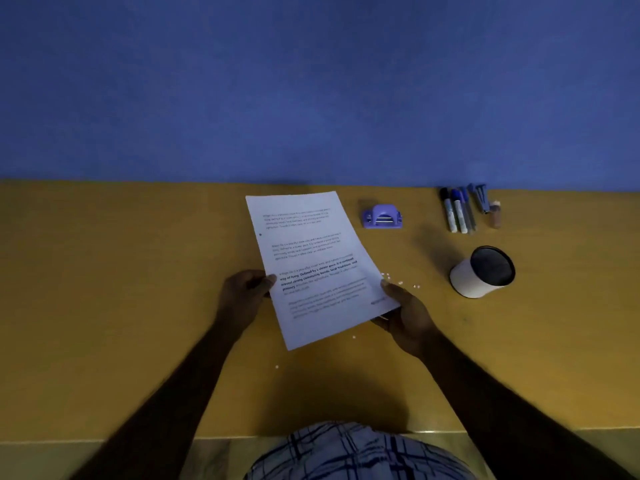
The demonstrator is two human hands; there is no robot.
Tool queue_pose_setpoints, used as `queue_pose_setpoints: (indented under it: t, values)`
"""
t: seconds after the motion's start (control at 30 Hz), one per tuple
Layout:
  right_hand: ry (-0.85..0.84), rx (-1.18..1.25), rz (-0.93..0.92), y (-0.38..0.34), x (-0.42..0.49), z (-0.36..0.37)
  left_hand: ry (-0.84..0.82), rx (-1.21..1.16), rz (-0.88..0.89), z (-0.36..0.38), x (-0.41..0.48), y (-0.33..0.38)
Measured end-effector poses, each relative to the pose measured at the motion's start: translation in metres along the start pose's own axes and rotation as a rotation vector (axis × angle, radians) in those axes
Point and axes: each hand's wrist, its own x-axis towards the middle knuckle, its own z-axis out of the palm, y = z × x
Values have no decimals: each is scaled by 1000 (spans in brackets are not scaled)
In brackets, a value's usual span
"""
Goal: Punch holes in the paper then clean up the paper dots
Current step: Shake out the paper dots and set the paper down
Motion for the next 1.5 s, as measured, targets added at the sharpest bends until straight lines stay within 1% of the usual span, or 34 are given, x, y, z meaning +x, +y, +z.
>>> queue_pose_setpoints:
  t: [0.1,0.17,0.33,0.53,0.67,0.8,0.9,0.97,1.07,1.37,1.5]
  values:
    - [11,-341,17,5,6,22,-20,69,-33,-29,11,-4]
    - [-1,-486,-13,12,11,41,-22,98,-58,-48,19,-8]
    - [-15,-678,-49,37,18,87,45,165,-78,-85,41,-20]
    - [0,-874,-72,75,29,113,116,193,-145,-103,60,-53]
    - [33,-986,-98,86,36,123,150,246,-168,-109,66,-73]
    - [134,-1086,-126,89,39,126,173,420,-95,-107,71,-81]
    - [161,-1147,-145,89,37,127,229,515,-40,-104,74,-82]
    - [157,-1175,-157,90,34,128,258,528,-14,-103,74,-81]
    - [145,-1210,-168,92,31,129,250,568,25,-102,73,-81]
    - [158,-1256,-209,98,29,125,269,593,83,-94,67,-79]
    - [172,-1270,-219,101,31,120,231,620,106,-93,62,-74]
